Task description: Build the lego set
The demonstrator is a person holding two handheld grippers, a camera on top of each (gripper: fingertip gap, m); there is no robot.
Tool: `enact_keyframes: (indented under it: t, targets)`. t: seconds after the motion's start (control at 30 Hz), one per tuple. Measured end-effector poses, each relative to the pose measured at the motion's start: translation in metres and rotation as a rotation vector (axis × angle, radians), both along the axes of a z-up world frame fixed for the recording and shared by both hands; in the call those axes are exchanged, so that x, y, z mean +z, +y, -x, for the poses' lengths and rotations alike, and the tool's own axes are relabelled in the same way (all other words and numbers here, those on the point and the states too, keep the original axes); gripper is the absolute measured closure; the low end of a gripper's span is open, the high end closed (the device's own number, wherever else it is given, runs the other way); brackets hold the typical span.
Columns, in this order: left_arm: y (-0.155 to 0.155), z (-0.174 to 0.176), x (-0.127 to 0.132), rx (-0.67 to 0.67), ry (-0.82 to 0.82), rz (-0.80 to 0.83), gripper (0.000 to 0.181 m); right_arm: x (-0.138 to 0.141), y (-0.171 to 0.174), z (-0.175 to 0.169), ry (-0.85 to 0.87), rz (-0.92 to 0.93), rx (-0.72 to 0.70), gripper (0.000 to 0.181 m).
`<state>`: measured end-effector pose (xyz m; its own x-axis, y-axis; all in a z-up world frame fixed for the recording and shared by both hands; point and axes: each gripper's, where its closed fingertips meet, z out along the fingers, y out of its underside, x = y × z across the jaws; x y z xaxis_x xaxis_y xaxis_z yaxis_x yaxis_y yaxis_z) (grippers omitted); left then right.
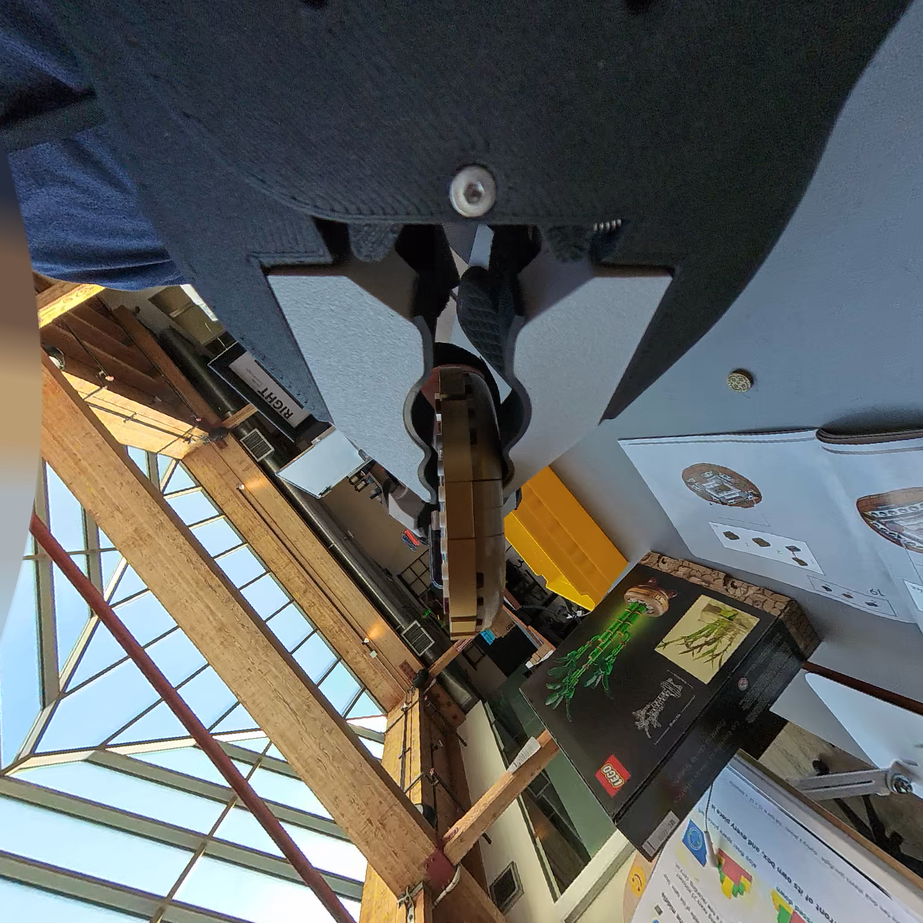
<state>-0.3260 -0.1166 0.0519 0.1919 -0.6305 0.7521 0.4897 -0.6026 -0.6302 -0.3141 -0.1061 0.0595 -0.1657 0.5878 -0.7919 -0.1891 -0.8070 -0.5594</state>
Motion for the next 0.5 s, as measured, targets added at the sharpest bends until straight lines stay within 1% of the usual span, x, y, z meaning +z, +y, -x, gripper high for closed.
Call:
enact_keyframes:
  t: [0.23,0.37,0.5]
  targets:
    - [-0.0005,-0.0018,0.0004,0.031,0.086,-0.048,0.162,-0.0046,0.0033,0.0008,-0.049,-0.014,-0.026,0.16]
    - [-0.0018,-0.0034,0.0022,0.021,0.079,-0.05,0.162,-0.0027,0.0019,-0.0006,-0.046,-0.036,-0.021,0.16]
    - [-0.0021,-0.0043,-0.0016,0.022,0.081,-0.037,0.163,-0.005,0.002,-0.0012,-0.056,-0.045,-0.024,0.161]
